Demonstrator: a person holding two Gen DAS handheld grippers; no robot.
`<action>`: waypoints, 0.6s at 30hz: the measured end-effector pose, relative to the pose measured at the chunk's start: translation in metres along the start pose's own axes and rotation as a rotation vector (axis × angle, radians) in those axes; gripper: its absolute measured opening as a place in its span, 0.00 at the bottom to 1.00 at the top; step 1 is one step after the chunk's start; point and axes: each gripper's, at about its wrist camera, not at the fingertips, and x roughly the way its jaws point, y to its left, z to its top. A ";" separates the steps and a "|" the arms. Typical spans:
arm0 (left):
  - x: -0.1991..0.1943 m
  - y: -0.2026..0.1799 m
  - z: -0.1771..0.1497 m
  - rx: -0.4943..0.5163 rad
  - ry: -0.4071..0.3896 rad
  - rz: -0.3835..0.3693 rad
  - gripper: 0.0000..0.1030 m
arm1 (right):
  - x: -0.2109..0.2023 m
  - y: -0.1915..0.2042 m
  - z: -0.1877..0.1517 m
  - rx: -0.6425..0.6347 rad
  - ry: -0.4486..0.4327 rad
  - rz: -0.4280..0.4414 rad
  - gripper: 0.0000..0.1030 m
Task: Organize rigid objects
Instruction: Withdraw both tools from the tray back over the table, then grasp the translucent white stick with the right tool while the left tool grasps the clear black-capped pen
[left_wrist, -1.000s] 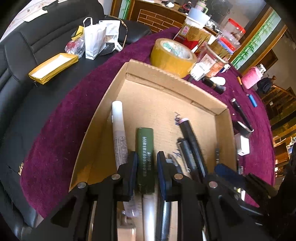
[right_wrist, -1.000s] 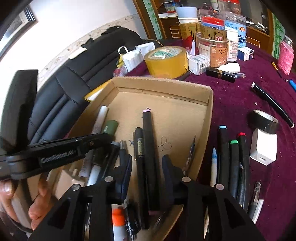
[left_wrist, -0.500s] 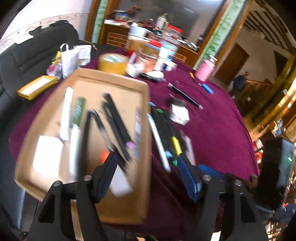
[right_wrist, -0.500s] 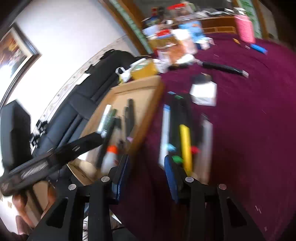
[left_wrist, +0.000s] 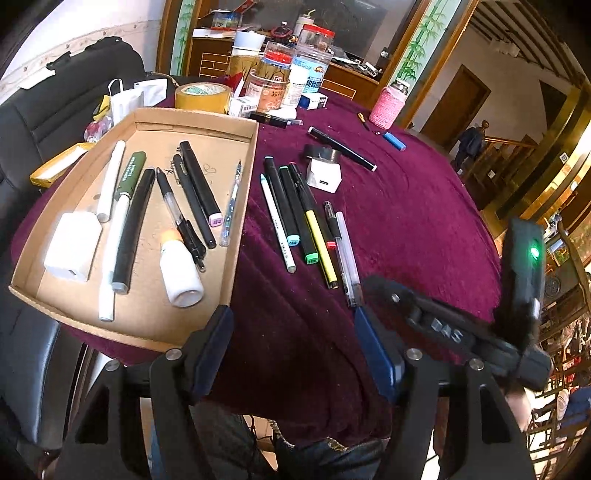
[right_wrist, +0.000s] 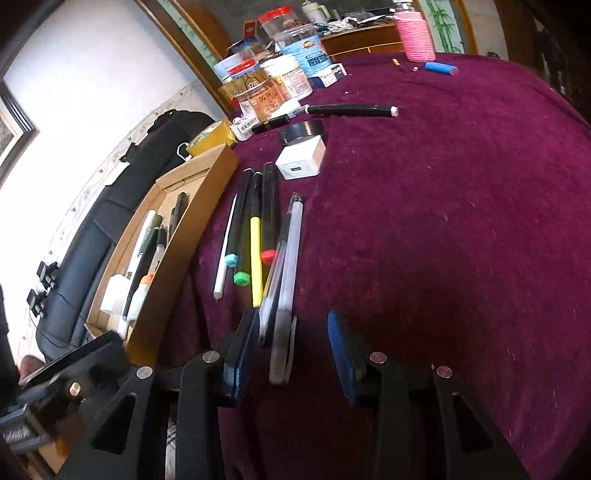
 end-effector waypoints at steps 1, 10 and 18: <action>0.000 0.001 0.000 0.000 -0.001 0.001 0.66 | 0.005 0.001 0.004 -0.008 0.007 -0.006 0.40; 0.005 0.008 0.004 -0.020 0.018 -0.001 0.66 | 0.027 0.011 0.017 -0.074 0.091 -0.081 0.21; 0.010 -0.004 0.010 0.010 0.017 -0.011 0.66 | 0.036 0.018 0.020 -0.104 0.103 -0.122 0.12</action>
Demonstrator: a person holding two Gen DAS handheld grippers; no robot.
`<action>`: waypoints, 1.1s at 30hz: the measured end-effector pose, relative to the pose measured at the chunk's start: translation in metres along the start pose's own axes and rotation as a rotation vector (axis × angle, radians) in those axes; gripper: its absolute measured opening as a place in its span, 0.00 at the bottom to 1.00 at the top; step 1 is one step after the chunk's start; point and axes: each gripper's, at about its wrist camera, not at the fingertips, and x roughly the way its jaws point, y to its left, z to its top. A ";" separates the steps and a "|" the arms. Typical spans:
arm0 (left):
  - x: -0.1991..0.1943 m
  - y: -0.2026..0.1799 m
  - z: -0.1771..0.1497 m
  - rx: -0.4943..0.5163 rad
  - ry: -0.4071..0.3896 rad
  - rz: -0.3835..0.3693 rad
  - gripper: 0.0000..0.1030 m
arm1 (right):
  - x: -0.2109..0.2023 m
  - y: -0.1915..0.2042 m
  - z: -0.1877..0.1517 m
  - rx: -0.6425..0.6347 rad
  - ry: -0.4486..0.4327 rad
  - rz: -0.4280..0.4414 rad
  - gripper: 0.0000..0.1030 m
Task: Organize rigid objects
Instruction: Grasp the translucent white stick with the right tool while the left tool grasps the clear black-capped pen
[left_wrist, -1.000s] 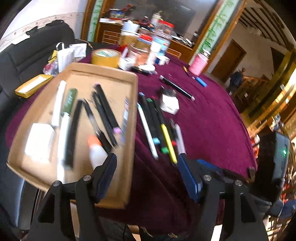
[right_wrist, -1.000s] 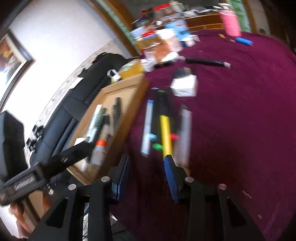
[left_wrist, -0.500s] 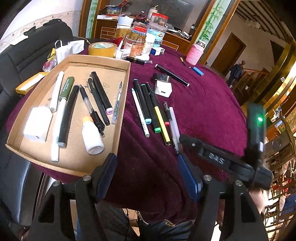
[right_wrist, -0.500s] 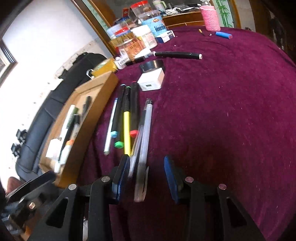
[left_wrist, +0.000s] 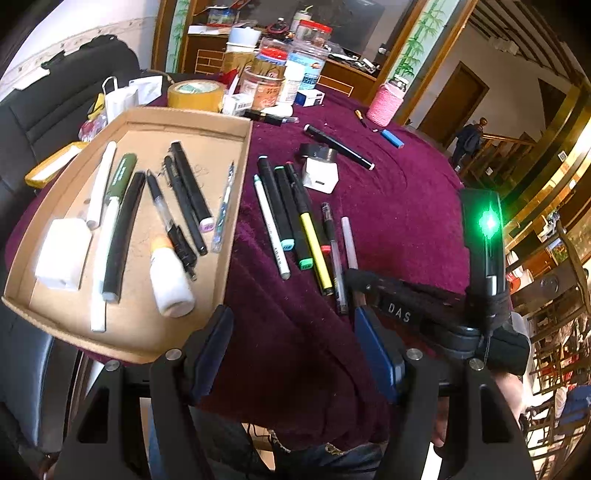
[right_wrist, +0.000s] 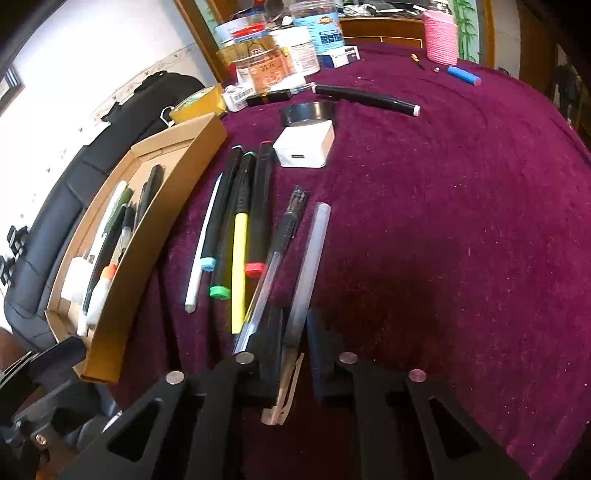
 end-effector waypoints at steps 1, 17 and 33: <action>0.001 -0.002 0.002 0.005 0.002 -0.002 0.66 | 0.000 -0.001 0.000 -0.004 0.002 0.003 0.11; 0.077 -0.056 0.045 0.171 0.135 -0.027 0.54 | -0.030 -0.076 -0.006 0.098 -0.106 -0.060 0.08; 0.120 -0.068 0.040 0.203 0.230 0.130 0.08 | -0.027 -0.079 -0.009 0.074 -0.118 -0.001 0.09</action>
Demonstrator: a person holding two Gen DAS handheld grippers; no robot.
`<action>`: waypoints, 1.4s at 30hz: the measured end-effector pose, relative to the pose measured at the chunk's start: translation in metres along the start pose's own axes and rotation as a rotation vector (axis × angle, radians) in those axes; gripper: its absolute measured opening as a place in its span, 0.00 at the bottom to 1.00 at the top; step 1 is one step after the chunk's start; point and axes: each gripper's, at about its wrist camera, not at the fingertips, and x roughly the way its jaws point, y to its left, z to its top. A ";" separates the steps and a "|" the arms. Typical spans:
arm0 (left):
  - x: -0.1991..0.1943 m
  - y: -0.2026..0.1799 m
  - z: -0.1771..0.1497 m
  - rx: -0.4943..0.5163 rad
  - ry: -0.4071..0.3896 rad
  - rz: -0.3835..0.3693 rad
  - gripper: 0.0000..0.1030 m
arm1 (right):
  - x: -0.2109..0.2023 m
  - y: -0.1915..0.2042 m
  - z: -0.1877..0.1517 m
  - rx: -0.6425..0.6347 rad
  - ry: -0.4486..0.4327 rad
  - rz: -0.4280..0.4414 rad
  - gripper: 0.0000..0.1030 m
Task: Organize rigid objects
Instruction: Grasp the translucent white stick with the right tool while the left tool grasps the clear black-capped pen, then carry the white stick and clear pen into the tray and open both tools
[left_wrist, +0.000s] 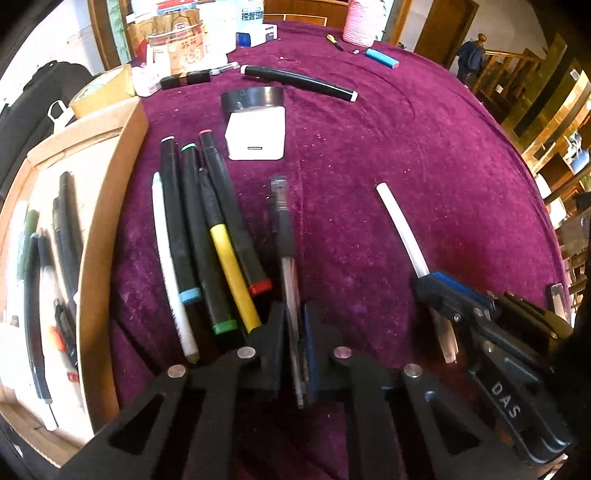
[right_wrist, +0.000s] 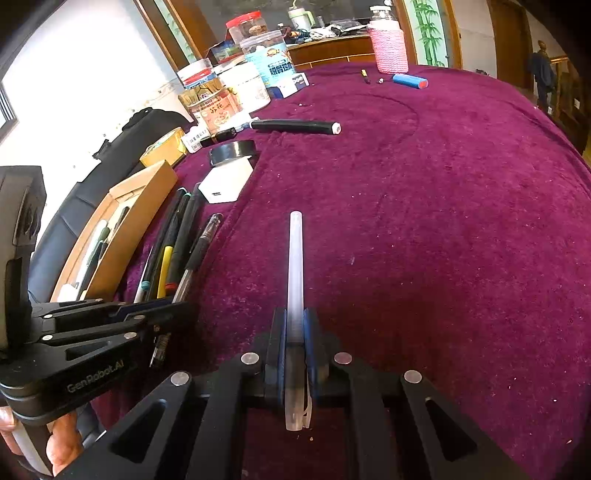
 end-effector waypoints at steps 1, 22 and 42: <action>-0.002 0.000 -0.003 0.002 0.001 -0.004 0.08 | 0.000 0.000 0.000 0.000 0.000 0.000 0.09; -0.005 -0.032 -0.013 0.101 -0.022 -0.037 0.31 | 0.000 -0.007 0.001 0.044 0.001 0.028 0.09; -0.049 0.025 -0.027 -0.133 -0.074 -0.275 0.09 | -0.013 0.001 -0.002 0.069 -0.047 0.035 0.08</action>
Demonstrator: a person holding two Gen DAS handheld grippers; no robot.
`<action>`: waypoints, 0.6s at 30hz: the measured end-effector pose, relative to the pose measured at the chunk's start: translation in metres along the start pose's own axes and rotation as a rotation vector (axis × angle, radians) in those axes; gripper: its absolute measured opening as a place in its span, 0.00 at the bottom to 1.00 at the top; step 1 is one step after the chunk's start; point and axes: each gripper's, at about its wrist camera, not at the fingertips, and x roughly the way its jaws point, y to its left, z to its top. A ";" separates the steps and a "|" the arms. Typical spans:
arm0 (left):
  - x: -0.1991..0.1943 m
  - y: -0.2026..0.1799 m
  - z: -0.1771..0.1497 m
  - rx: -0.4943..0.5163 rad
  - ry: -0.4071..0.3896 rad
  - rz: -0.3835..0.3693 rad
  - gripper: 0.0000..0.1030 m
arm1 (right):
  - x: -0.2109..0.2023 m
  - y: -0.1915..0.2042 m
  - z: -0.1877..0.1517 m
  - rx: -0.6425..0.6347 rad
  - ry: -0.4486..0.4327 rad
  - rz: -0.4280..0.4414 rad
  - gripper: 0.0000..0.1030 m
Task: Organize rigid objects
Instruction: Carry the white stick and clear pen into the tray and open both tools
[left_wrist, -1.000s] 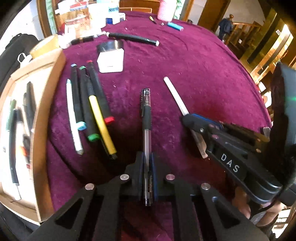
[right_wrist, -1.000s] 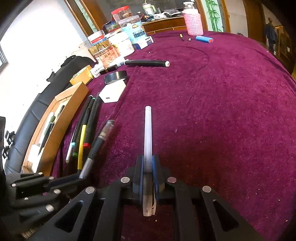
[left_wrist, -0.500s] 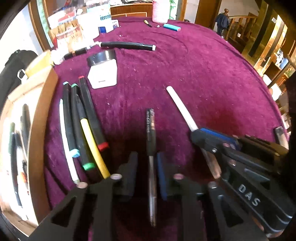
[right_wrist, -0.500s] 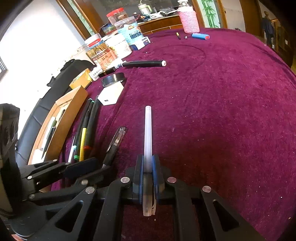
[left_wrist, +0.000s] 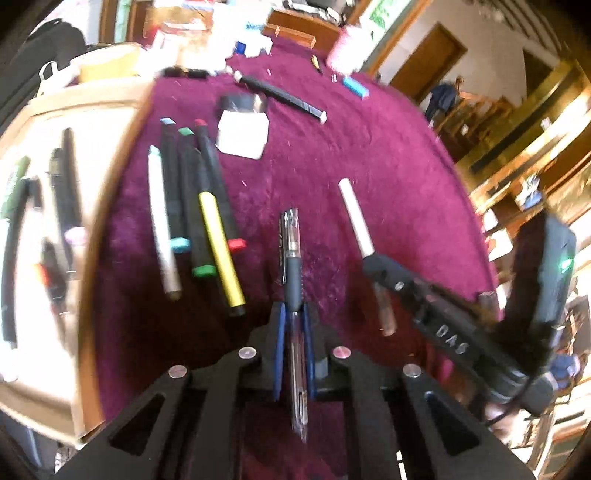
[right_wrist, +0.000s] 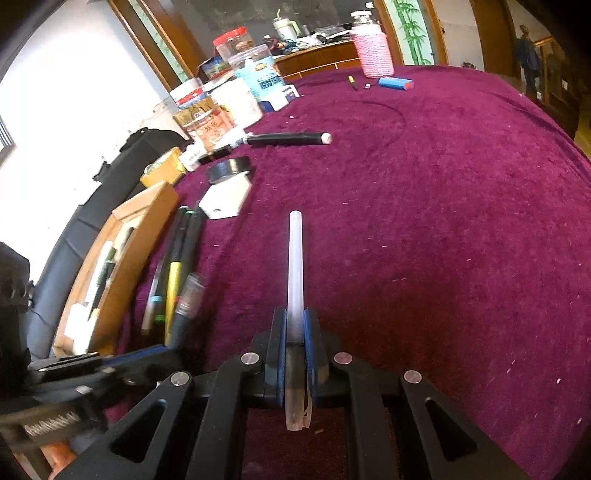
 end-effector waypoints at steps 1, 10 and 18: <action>-0.010 0.005 0.000 -0.014 -0.017 -0.014 0.09 | -0.003 0.008 0.001 -0.009 -0.006 0.014 0.08; -0.085 0.084 0.005 -0.168 -0.156 0.032 0.09 | -0.007 0.118 0.010 -0.159 0.007 0.217 0.09; -0.087 0.160 0.018 -0.309 -0.179 0.089 0.09 | 0.032 0.181 0.028 -0.220 0.058 0.262 0.09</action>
